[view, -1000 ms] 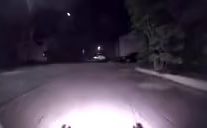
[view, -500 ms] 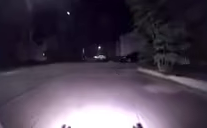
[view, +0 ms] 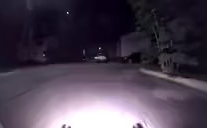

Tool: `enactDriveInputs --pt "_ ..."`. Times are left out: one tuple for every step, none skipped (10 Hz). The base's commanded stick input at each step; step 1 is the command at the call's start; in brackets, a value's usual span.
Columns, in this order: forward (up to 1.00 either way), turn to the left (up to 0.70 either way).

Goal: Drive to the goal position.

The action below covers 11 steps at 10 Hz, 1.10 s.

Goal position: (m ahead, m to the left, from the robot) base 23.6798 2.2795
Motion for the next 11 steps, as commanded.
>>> enactDriveInputs --pt "0.60 0.00" --pt "0.60 0.00" --pt "0.60 0.00" --pt "0.60 0.00" --pt "0.60 0.00" --pt "0.60 0.00" --pt "0.60 0.00" --pt "0.60 0.00" --pt "0.60 0.00" --pt "0.60 0.00" --pt "0.60 0.00"
